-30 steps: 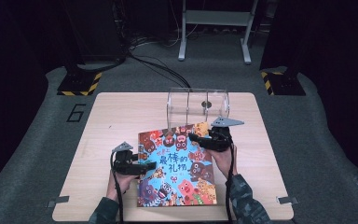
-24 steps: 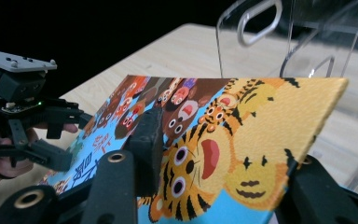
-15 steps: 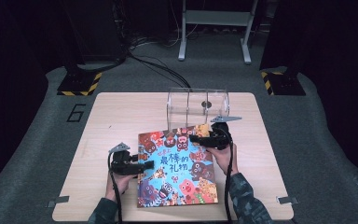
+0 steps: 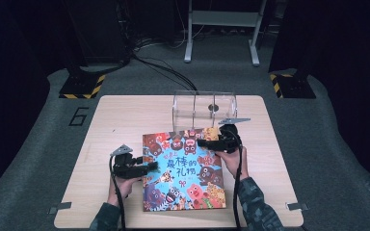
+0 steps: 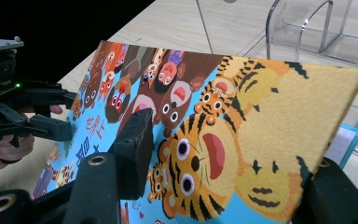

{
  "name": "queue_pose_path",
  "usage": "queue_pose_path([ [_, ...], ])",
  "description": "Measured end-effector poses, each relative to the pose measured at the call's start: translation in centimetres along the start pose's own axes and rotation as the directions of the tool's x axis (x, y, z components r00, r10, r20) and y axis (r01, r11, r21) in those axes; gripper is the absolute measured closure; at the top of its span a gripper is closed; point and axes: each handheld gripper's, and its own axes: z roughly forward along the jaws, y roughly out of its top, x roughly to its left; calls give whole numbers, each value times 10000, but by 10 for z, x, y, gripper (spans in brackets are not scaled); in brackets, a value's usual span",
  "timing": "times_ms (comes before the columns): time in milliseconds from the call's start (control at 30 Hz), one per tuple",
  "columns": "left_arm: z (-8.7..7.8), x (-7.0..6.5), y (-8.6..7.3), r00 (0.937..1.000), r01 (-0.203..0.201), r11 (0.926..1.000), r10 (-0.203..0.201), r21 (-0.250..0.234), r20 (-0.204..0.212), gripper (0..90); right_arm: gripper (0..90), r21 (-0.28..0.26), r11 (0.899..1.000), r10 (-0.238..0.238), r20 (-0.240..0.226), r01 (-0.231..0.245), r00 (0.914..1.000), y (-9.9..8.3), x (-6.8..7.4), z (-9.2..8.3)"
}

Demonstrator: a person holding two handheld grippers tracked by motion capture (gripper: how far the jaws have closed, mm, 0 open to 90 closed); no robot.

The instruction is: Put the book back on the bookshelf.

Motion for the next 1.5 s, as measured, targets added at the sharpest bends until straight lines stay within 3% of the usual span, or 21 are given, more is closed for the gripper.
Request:
queue_pose_path([
  [467, -8, -5, 4, 9983, -530, 9985, 527, -112, -239, 379, 433, 176, 9998, 88, 178, -91, 9998, 2, 2, -3],
  [500, -7, -6, 5, 9977, -612, 9977, 602, -285, -324, 381, 432, 178, 9997, 139, 186, -143, 9997, 3, 2, -4],
  [567, -8, -7, 5, 9983, -520, 9983, 513, -271, -263, 392, 428, 158, 9998, 111, 212, -115, 9997, 3, 2, -4],
  [667, -12, -8, 6, 9964, -794, 9962, 783, -353, -324, 415, 416, 193, 9997, 167, 304, -173, 9994, 4, 1, -4],
  [800, -12, -10, 6, 9974, -657, 9968, 642, -445, -339, 427, 408, 252, 9996, 120, 446, -131, 9989, 3, 2, -5],
  [833, -13, -9, 6, 9951, -915, 9949, 897, -432, -421, 427, 407, 245, 9996, 118, 495, -130, 9987, 3, 3, -5],
  [867, -13, -10, 6, 9950, -920, 9947, 900, -457, -436, 427, 407, 224, 9996, 133, 480, -144, 9988, 4, 4, -5],
  [967, -13, -12, 6, 9957, -817, 9952, 791, -531, -490, 428, 405, 241, 9997, 49, 521, -62, 9986, 4, 4, -6],
  [1000, -14, -12, 7, 9941, -988, 9939, 963, -483, -505, 428, 404, 216, 9998, 16, 551, -28, 9985, 4, 5, -6],
  [1300, -20, -14, 11, 9904, -1302, 9897, 1271, -595, -537, 455, 402, 93, 9998, -194, 597, 189, 9980, 10, 11, -11],
  [1500, -22, -15, 12, 9889, -1394, 9875, 1350, -736, -615, 467, 385, 293, 9975, -665, 1067, 637, 9921, 14, 16, -12],
])
